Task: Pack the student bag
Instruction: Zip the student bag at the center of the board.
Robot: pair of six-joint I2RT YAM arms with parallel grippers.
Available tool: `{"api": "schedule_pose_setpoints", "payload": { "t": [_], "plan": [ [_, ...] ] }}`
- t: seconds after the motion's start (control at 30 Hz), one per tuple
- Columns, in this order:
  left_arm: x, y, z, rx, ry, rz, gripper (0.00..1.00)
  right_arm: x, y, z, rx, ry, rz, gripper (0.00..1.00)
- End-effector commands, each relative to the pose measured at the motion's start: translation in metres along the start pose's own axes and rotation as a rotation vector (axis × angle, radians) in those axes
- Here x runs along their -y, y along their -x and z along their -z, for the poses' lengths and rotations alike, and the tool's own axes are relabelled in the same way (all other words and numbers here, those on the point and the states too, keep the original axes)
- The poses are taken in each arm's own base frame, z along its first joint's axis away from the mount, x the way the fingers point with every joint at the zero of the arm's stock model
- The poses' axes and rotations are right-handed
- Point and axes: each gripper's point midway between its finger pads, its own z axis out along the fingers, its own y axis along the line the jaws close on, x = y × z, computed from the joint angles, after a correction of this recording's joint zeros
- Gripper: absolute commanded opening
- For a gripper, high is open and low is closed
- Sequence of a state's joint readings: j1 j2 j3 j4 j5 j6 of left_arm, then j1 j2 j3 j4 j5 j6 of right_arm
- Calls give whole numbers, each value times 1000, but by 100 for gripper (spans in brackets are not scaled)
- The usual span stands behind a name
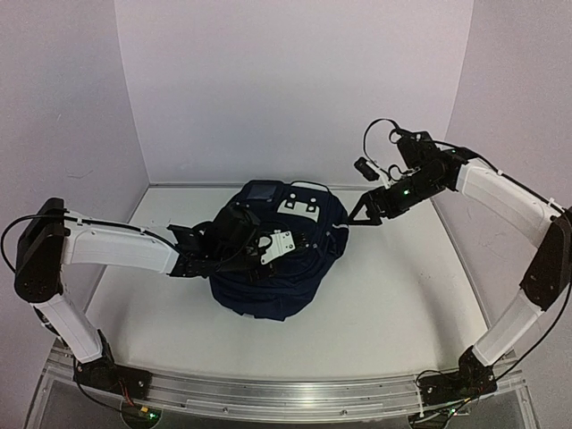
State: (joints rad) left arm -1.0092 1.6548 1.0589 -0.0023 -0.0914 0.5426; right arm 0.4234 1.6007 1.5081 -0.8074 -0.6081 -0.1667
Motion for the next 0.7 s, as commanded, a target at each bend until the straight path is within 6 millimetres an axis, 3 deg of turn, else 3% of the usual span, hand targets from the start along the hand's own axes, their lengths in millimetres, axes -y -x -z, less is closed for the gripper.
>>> {"api": "schedule_pose_setpoints", "payload": {
  "t": [0.0, 0.2, 0.23, 0.27, 0.37, 0.47, 0.5, 0.57, 0.67],
  "plan": [
    [1, -12, 16, -24, 21, 83, 0, 21, -19, 30, -52, -97, -55, 95],
    [0, -25, 20, -87, 37, 169, 1, 60, -42, 31, -89, -168, -156, 97],
    [-1, -25, 21, -89, 40, 195, 4, 65, -45, 28, -99, -174, -168, 97],
    [-3, -23, 22, -88, 48, 231, 11, 69, -46, 25, -108, -177, -179, 98],
    [-19, -16, 27, -67, 120, 391, 43, 74, -44, 11, -101, -144, -205, 98],
    [-42, -8, 41, -33, 194, 549, 91, 79, -34, -4, -47, -109, -244, 98],
    [-52, -9, 46, -25, 216, 614, 98, 81, -31, -10, -25, -97, -264, 98],
    [-78, -12, 62, 3, 249, 744, 100, 84, -22, -21, 24, -71, -304, 98],
    [-123, -34, 86, 60, 297, 968, 100, 89, -11, -41, 81, -38, -374, 98]
  ]
}}
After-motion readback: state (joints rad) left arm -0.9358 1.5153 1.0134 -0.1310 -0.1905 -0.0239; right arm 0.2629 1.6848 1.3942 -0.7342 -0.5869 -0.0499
